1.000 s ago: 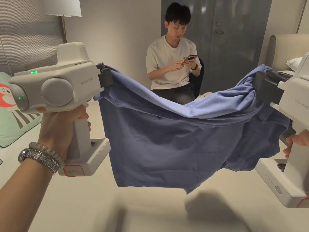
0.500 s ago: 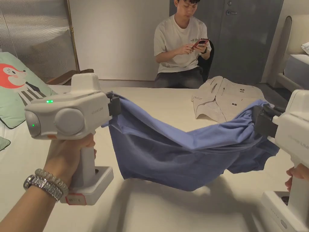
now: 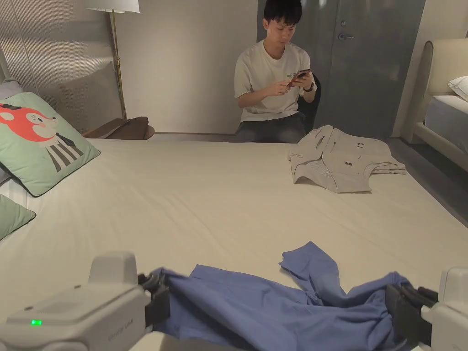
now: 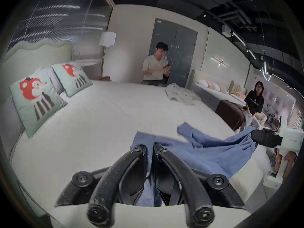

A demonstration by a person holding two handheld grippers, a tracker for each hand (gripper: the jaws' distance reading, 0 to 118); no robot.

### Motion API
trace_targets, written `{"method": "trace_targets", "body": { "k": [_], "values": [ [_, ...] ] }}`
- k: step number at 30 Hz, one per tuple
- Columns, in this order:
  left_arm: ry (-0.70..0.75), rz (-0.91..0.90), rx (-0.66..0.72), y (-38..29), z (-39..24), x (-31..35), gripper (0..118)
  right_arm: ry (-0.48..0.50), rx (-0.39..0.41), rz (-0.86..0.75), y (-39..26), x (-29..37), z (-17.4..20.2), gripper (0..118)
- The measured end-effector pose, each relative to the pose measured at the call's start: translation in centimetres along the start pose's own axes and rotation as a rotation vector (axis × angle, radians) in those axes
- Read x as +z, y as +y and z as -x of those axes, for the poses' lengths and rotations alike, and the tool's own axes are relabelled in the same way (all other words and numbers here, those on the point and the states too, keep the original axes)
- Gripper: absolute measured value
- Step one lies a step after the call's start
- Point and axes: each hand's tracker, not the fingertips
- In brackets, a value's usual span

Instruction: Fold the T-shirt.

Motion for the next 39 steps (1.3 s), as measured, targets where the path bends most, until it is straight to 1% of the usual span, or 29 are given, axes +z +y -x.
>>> {"method": "trace_targets", "body": {
  "k": [1, 5, 7, 11, 13, 18, 21, 24, 25, 26, 27, 28, 29, 30, 31, 32, 33, 35, 37, 38, 39],
  "values": [
    [0.005, 0.027, 0.008, -1.4, 0.2, 0.5, 4, -0.007, -0.011, 0.022, -1.0, 0.7, 0.3, 9],
    [0.025, 0.133, 0.041, -6.8, 1.3, 1.2, 4, -0.031, 0.009, 0.107, -5.7, 1.8, 0.2, 9],
    [0.031, 0.206, 0.066, -9.3, 1.8, 1.2, 4, -0.031, -0.018, 0.172, -8.0, 1.9, 0.0, 9],
    [0.056, 0.283, 0.072, -12.7, 2.7, 0.8, 4, -0.070, -0.018, 0.263, -11.8, 1.5, -0.3, 9],
    [0.071, 0.326, 0.109, -13.7, 2.7, 0.7, 4, -0.086, -0.035, 0.302, -13.6, 0.8, -1.0, 9],
    [0.102, 0.390, 0.132, -15.7, 3.8, 0.2, 4, -0.115, -0.049, 0.357, -16.1, -0.1, -1.7, 9],
    [0.104, 0.418, 0.158, -16.1, 3.8, 0.6, 4, -0.126, -0.049, 0.354, -16.2, 0.0, -1.6, 9],
    [0.109, 0.423, 0.147, -17.3, 4.1, 0.3, 4, -0.131, -0.035, 0.347, -16.1, 0.0, -1.3, 9],
    [0.111, 0.411, 0.138, -17.3, 4.0, 0.4, 5, -0.131, -0.032, 0.346, -16.4, -0.4, -1.6, 9],
    [0.120, 0.395, 0.129, -17.2, 3.8, 0.6, 11, -0.127, -0.028, 0.341, -16.4, -0.3, -1.6, 9],
    [0.126, 0.376, 0.120, -17.0, 3.7, 0.8, 33, -0.121, -0.026, 0.328, -16.3, 0.0, -1.6, 12],
    [0.127, 0.348, 0.113, -16.4, 3.4, 1.4, 59, -0.119, -0.025, 0.309, -16.1, 0.3, -1.5, 22],
    [0.128, 0.312, 0.108, -16.0, 3.3, 1.7, 83, -0.114, -0.026, 0.257, -15.8, 0.8, -1.5, 41],
    [0.123, 0.268, 0.104, -15.3, 3.2, 2.2, 103, -0.106, -0.013, 0.213, -15.3, 1.3, -1.4, 71],
    [0.124, 0.216, 0.096, -14.5, 3.3, 2.5, 107, -0.106, 0.003, 0.163, -14.5, 2.0, -1.1, 86],
    [0.128, 0.175, 0.086, -14.1, 3.7, 2.3, 107, -0.104, 0.014, 0.119, -13.8, 2.5, -0.9, 90],
    [0.133, 0.128, 0.066, -13.0, 3.4, 2.8, 107, -0.106, 0.033, 0.064, -12.7, 3.2, -0.7, 89],
    [0.147, 0.009, 0.027, -10.4, 2.5, 3.9, 107, -0.138, 0.062, -0.053, -10.3, 4.3, 0.1, 89],
    [0.146, -0.098, 0.007, -7.6, 1.2, 5.4, 106, -0.149, 0.073, -0.164, -7.1, 6.0, 1.4, 89],
    [0.146, -0.146, 0.003, -6.5, 0.7, 5.9, 105, -0.156, 0.071, -0.216, -6.0, 6.5, 1.7, 89],
    [0.129, -0.201, -0.001, -5.3, 0.3, 6.6, 96, -0.163, 0.070, -0.274, -4.9, 7.0, 2.1, 89]
  ]
}}
